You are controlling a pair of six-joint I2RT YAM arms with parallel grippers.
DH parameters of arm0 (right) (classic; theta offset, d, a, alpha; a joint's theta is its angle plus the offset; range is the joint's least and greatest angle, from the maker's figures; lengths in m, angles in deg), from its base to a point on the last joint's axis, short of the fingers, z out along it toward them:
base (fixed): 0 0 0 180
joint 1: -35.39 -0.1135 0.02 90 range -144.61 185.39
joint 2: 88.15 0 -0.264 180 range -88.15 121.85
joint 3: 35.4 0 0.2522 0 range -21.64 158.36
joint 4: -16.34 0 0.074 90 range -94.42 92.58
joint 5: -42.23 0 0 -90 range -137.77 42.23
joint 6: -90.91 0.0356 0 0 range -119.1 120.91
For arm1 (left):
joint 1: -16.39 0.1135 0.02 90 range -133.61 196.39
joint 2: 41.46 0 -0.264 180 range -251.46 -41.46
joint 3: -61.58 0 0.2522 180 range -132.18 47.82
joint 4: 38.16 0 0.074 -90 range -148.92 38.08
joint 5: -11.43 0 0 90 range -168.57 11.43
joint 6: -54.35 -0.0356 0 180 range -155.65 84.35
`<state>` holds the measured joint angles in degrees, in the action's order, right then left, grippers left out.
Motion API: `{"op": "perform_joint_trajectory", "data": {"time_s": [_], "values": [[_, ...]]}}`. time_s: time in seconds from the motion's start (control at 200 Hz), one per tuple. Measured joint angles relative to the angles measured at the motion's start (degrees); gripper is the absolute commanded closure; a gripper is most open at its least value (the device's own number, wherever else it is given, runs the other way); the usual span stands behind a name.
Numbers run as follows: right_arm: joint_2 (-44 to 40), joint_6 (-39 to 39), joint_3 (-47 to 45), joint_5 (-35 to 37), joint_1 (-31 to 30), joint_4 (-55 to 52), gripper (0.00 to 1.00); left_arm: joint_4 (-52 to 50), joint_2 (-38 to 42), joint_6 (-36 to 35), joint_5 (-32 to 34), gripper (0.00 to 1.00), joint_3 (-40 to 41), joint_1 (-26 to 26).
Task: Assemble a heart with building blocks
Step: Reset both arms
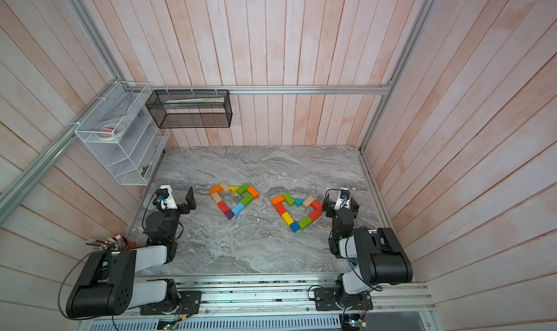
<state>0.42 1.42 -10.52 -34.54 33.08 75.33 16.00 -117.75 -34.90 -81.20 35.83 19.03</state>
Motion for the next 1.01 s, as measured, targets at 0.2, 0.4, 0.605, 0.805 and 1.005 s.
{"op": "perform_joint_trajectory", "data": {"time_s": [0.2, 0.4, 0.605, 0.805, 1.005], "values": [[0.79, 0.13, 0.07, -1.49, 1.29, 2.10, 0.02, -8.37, 4.00, 0.09, -0.13, 0.00, -2.36, 0.00], [0.79, 0.31, 0.09, -1.88, 1.31, 2.73, 0.02, -2.32, -3.72, 0.31, -0.15, 0.00, -0.09, -0.04], [0.79, 0.33, 0.09, -2.23, 1.33, 2.75, 0.02, 4.92, -13.75, 0.31, -0.33, 0.00, 2.69, -0.17], [0.79, 0.35, 0.09, -2.27, 1.33, 2.75, 0.02, 1.60, -13.57, 0.33, -0.31, 0.00, -3.65, -0.17], [0.79, 0.33, 0.09, -2.40, 1.33, 2.75, 0.02, 0.17, -13.51, 0.33, -0.31, 0.00, -3.82, -0.17]]}}
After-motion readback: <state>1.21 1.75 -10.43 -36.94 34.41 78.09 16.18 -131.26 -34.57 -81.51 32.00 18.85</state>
